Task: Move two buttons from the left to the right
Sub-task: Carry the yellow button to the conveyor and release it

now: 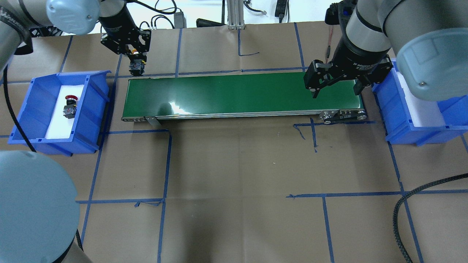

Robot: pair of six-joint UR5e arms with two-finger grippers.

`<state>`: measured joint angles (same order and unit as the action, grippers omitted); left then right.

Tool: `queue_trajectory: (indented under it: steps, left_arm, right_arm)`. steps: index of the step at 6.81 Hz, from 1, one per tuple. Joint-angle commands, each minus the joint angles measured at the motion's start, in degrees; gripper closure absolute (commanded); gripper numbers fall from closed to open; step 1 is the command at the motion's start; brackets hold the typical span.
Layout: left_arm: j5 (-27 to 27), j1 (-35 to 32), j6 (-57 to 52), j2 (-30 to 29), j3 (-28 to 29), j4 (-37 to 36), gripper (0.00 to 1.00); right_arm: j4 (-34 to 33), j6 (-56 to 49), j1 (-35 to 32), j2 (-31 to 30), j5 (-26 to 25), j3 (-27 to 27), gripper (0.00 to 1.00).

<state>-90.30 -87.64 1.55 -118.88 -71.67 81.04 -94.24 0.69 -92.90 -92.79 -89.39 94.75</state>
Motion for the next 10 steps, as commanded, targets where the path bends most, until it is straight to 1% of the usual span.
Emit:
queue_trajectory:
  steps: [1, 2, 3, 4, 5, 6, 7, 8, 10]
  left_arm:
    - [0.04, -2.7, 2.75, -2.75, -1.18, -2.89, 0.92]
    - [0.04, -2.62, 2.84, -3.11, -3.1, -5.08, 0.92]
    - [0.04, -2.62, 2.67, -2.94, -6.86, -9.46, 0.92]
    - [0.04, -2.36, 2.32, -2.85, -10.82, -16.11, 0.92]
    - [-0.05, -2.27, 2.4, -2.85, -12.68, -17.92, 0.91]
    - [0.04, -2.18, 2.31, -2.85, -13.14, -18.11, 0.86]
    - [0.04, -2.18, 2.92, -2.85, -13.23, -18.2, 0.1]
    - [-0.22, -2.18, 3.01, -2.5, -12.1, -17.77, 0.0]
    - [-0.14, -1.83, 2.84, -0.84, -10.77, -16.89, 0.0]
  right_arm:
    - [-0.07, -0.08, 0.0, 0.07, 0.0, 0.0, 0.0]
    - [-0.07, -0.08, 0.0, 0.07, 0.0, 0.0, 0.0]
    - [-0.07, -0.08, 0.0, 0.07, 0.0, 0.0, 0.0]
    - [-0.07, 0.01, 0.0, 0.07, 0.0, 0.0, 0.0]
    - [-0.07, -0.08, 0.0, -0.02, 0.0, 0.0, 0.0]
    - [0.02, -0.08, 0.0, -0.02, -0.09, 0.0, 0.0]
    - [0.02, -0.08, 0.0, -0.02, 0.0, 0.0, 0.0]
    - [0.02, -0.08, 0.0, -0.02, 0.0, 0.0, 0.0]
    - [-0.06, -0.08, 0.0, -0.02, 0.0, -0.09, 0.0]
